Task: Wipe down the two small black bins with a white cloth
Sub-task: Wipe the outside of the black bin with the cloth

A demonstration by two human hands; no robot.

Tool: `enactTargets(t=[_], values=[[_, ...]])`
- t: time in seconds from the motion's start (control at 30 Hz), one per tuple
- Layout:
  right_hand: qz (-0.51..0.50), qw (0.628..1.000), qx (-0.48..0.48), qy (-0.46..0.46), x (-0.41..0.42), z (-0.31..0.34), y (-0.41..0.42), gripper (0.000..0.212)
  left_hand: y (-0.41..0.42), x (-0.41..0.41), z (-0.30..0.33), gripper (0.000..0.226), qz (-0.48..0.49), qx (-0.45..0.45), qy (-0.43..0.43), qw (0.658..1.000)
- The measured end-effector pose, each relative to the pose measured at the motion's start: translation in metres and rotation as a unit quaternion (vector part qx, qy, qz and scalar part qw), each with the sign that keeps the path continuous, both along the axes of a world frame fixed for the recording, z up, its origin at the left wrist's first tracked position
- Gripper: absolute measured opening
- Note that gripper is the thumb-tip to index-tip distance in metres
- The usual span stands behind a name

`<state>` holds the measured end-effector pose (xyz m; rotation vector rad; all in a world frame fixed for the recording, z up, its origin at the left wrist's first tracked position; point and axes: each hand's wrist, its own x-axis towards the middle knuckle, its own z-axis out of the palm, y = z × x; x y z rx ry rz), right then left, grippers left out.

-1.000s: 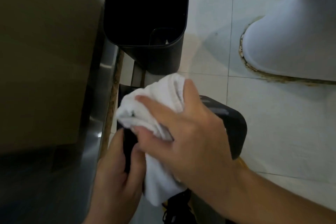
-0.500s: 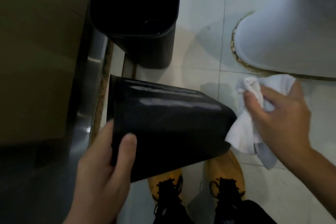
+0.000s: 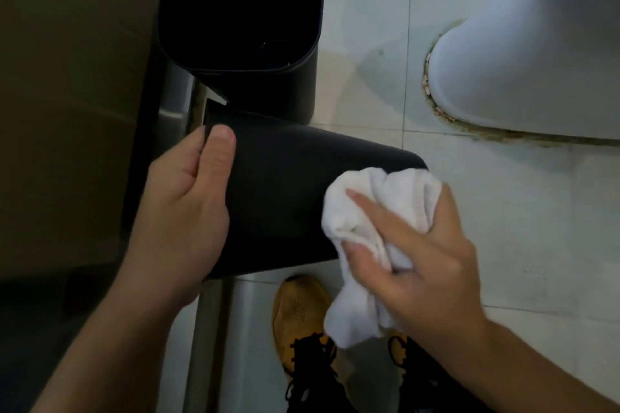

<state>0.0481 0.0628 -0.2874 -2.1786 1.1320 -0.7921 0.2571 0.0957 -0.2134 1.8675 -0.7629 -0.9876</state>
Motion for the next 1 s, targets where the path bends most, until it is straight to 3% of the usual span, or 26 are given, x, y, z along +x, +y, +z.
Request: enactTargets(t=[0.13, 0.47, 0.63, 0.77, 0.87, 1.0], values=[[0.045, 0.997, -0.053, 0.039, -0.018, -0.009, -0.009, 0.040, 0.001, -0.003, 0.004, 0.037, 0.003, 0.012, 0.014, 1.000], [-0.041, 0.993, -0.028, 0.106, -0.072, -0.021, -0.022, 0.040, 0.012, -0.009, 0.014, 0.032, -0.003, 0.036, 0.012, 0.999], [-0.086, 0.994, 0.008, 0.071, -0.070, -0.006, -0.024, 0.047, 0.031, -0.019, 0.016, 0.040, 0.120, 0.164, 0.131, 0.970], [-0.070, 0.997, 0.010, 0.028, -0.059, 0.003, -0.026, 0.046, 0.037, -0.035, 0.020, 0.037, 0.096, 0.143, 0.055, 0.984], [-0.069, 0.997, 0.021, 0.010, -0.053, 0.005, -0.025, 0.045, 0.045, -0.040, 0.020, 0.022, 0.110, 0.107, -0.001, 0.988], [-0.075, 0.997, 0.033, -0.001, -0.051, 0.007, -0.022, 0.046, 0.055, -0.036, 0.014, 0.038, 0.172, 0.158, 0.065, 0.970]])
